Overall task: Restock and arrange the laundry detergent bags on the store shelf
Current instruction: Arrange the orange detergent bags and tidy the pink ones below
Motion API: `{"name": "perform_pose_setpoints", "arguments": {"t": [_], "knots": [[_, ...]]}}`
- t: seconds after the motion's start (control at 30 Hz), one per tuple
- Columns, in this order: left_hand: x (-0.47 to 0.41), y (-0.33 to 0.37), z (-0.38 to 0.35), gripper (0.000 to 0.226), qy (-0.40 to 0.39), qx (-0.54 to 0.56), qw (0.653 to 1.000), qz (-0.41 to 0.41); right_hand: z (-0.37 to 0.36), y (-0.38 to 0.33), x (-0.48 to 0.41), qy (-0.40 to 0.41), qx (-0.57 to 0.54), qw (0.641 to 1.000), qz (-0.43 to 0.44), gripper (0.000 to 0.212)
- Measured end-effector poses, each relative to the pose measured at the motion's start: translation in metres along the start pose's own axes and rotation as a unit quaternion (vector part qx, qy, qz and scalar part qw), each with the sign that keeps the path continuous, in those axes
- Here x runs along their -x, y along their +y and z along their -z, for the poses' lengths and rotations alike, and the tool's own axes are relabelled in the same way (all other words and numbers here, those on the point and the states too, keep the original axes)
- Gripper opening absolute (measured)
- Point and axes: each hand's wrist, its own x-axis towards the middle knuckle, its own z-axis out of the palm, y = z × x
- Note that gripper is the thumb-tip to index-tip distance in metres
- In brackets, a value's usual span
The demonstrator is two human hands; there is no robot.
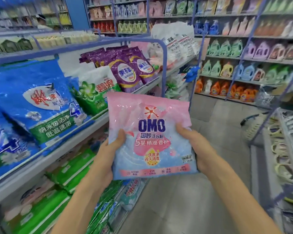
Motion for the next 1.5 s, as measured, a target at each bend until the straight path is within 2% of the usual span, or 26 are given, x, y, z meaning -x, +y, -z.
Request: {"name": "perform_pose_setpoints", "arguments": {"t": [0.07, 0.17, 0.3, 0.47, 0.57, 0.8, 0.97, 1.07, 1.17, 1.23, 1.4, 1.5], "knots": [[-0.042, 0.004, -0.015, 0.043, -0.017, 0.005, 1.0, 0.004, 0.016, -0.02, -0.029, 0.023, 0.008, 1.0, 0.004, 0.038], [-0.102, 0.011, -0.044, 0.064, -0.052, 0.015, 0.998, 0.015, 0.045, -0.051, -0.07, 0.051, 0.01, 0.998, 0.025, 0.045], [-0.172, 0.012, -0.083, 0.049, -0.053, -0.003, 0.998, 0.017, 0.085, -0.08, -0.125, 0.071, 0.008, 0.996, 0.052, 0.058], [-0.254, 0.008, -0.123, 0.047, -0.052, -0.017, 0.998, 0.017, 0.122, -0.117, -0.19, 0.097, 0.032, 0.992, 0.076, 0.034], [-0.303, 0.001, -0.151, 0.049, -0.037, -0.024, 0.999, 0.008, 0.155, -0.135, -0.236, 0.097, 0.033, 0.992, 0.071, 0.035], [-0.402, -0.015, -0.238, 0.047, 0.018, -0.044, 0.999, -0.017, 0.243, -0.201, -0.333, 0.054, 0.038, 0.997, 0.041, 0.036], [-0.469, -0.022, -0.296, 0.036, 0.059, -0.043, 0.996, -0.043, 0.3, -0.254, -0.412, 0.0, 0.04, 0.999, 0.03, 0.032], [-0.508, -0.023, -0.313, 0.037, 0.077, -0.036, 0.995, -0.049, 0.326, -0.265, -0.455, -0.036, 0.038, 0.999, 0.011, 0.044], [-0.556, -0.02, -0.33, 0.047, 0.102, -0.055, 0.991, -0.065, 0.344, -0.281, -0.505, -0.044, 0.054, 0.998, 0.013, 0.059], [-0.59, -0.018, -0.34, 0.05, 0.116, -0.06, 0.988, -0.079, 0.352, -0.296, -0.543, -0.047, 0.069, 0.996, 0.022, 0.057], [-0.683, -0.006, -0.354, 0.033, 0.162, -0.031, 0.981, -0.103, 0.358, -0.336, -0.641, -0.051, 0.092, 0.993, 0.047, 0.057], [-0.725, 0.002, -0.355, 0.041, 0.193, -0.008, 0.973, -0.125, 0.353, -0.355, -0.694, -0.066, 0.114, 0.99, 0.057, 0.06]]}}
